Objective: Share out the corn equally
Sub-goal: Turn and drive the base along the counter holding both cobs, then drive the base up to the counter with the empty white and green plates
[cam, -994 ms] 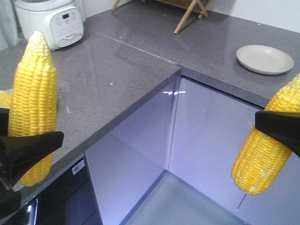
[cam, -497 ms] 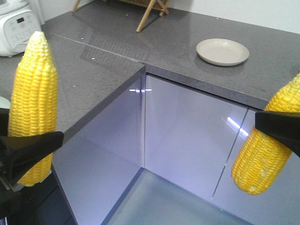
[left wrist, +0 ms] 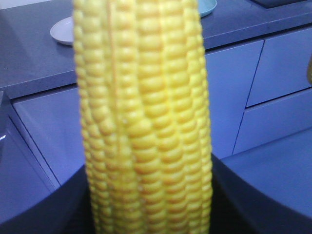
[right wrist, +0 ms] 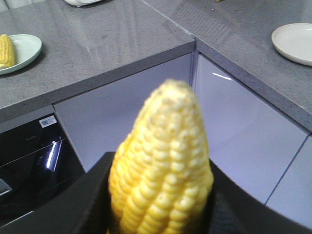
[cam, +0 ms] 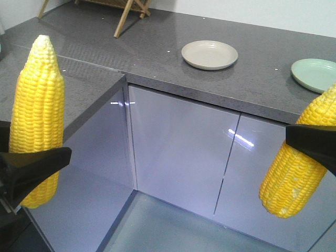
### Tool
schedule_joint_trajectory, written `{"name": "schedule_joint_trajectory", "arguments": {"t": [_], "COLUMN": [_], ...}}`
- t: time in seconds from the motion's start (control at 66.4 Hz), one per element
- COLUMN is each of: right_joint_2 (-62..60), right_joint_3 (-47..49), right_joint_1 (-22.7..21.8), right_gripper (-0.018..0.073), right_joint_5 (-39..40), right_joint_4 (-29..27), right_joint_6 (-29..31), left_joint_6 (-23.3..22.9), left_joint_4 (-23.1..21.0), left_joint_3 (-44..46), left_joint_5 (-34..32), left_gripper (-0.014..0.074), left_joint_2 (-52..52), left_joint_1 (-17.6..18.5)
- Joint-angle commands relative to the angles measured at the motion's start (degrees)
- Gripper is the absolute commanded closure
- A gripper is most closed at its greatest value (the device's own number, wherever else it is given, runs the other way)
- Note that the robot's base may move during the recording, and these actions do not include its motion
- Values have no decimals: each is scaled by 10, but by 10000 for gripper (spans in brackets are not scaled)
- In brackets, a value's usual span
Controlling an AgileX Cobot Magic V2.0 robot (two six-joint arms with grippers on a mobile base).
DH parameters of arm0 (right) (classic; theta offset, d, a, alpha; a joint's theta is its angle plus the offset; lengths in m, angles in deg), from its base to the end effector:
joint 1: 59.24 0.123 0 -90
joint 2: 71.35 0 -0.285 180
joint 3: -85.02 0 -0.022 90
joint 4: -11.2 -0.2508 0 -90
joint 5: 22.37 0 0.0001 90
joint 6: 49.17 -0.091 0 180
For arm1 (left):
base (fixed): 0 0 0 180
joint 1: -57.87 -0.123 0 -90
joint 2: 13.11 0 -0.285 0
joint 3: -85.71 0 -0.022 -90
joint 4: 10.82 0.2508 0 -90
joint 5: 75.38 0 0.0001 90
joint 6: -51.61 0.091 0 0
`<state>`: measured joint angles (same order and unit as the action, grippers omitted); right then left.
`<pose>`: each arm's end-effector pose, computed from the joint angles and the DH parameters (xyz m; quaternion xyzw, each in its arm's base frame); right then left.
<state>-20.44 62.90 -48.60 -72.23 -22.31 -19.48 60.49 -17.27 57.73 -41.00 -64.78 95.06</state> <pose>0.1175 0.0612 0.4000 -0.2356 0.8095 0.2028 0.4981 0.1152 -0.0947 0.3764 0.3078 0.7792 -0.1833 0.5144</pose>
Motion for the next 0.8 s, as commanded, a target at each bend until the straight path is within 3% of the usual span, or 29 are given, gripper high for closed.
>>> {"name": "schedule_joint_trajectory", "arguments": {"t": [0.0,0.783], "right_joint_2": [-2,-2], "right_joint_3": [14,14], "right_joint_1": [-1,-1], "right_gripper": [363,363], "right_joint_5": [35,35], "right_joint_4": [-16,-16], "right_joint_6": [2,2], "left_joint_6": [-1,-1], "left_joint_4": [-5,-5], "left_joint_3": [16,16], "left_joint_5": [-41,-41], "left_gripper": [337,337], "left_joint_2": [4,4], "left_joint_1": [0,0]}}
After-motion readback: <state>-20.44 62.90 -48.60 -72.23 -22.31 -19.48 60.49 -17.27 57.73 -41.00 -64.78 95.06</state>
